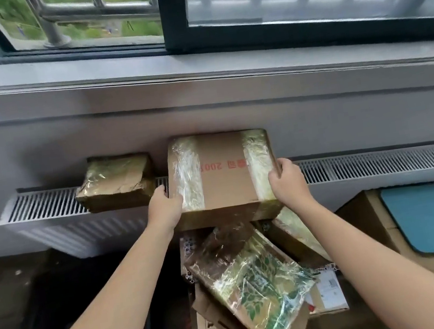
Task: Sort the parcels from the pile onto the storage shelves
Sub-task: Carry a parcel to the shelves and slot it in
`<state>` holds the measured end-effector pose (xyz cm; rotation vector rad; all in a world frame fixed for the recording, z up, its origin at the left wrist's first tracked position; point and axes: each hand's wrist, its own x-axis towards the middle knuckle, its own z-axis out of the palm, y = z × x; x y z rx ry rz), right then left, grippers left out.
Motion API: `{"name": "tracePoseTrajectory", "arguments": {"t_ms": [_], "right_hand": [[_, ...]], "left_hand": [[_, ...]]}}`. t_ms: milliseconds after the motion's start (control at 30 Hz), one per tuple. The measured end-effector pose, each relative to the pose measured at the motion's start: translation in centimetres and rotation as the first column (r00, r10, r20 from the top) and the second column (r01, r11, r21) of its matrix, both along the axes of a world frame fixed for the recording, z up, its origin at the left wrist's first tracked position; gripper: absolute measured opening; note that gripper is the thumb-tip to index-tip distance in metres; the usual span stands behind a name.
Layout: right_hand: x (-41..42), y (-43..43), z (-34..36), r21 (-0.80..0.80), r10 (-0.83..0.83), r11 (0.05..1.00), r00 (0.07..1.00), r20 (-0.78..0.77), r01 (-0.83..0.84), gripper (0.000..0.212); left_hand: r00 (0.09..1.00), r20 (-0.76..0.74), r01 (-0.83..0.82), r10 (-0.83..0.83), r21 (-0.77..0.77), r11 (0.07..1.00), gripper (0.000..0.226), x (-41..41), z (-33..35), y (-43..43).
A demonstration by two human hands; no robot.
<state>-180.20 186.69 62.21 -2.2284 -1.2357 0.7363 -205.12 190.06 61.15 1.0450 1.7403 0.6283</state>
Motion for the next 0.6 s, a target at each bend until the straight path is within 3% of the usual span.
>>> {"name": "tracePoseTrajectory", "arguments": {"t_ms": [133, 300, 500, 600], "right_hand": [[1.9, 1.7, -1.4, -0.176, 0.016, 0.984, 0.995, -0.099, -0.033, 0.062], [4.1, 2.1, -2.1, -0.255, -0.055, 0.967, 0.968, -0.244, -0.009, 0.063], [4.9, 1.3, -0.6, -0.112, -0.034, 0.994, 0.94, -0.339, -0.004, 0.051], [4.4, 2.0, 1.5, -0.026, 0.039, 0.998, 0.951, -0.306, -0.05, 0.051]], "left_hand": [[1.0, -0.007, -0.013, 0.013, -0.055, 0.998, 0.059, 0.5, -1.5, 0.5], [0.997, 0.012, -0.079, 0.081, -0.096, 0.992, 0.042, 0.9, -1.6, -0.9], [0.984, 0.079, -0.144, 0.157, -0.157, 0.977, 0.026, 1.1, -0.2, -4.1], [0.967, 0.177, -0.145, 0.181, -0.2, 0.969, 0.041, 0.8, 2.2, -4.3]]}}
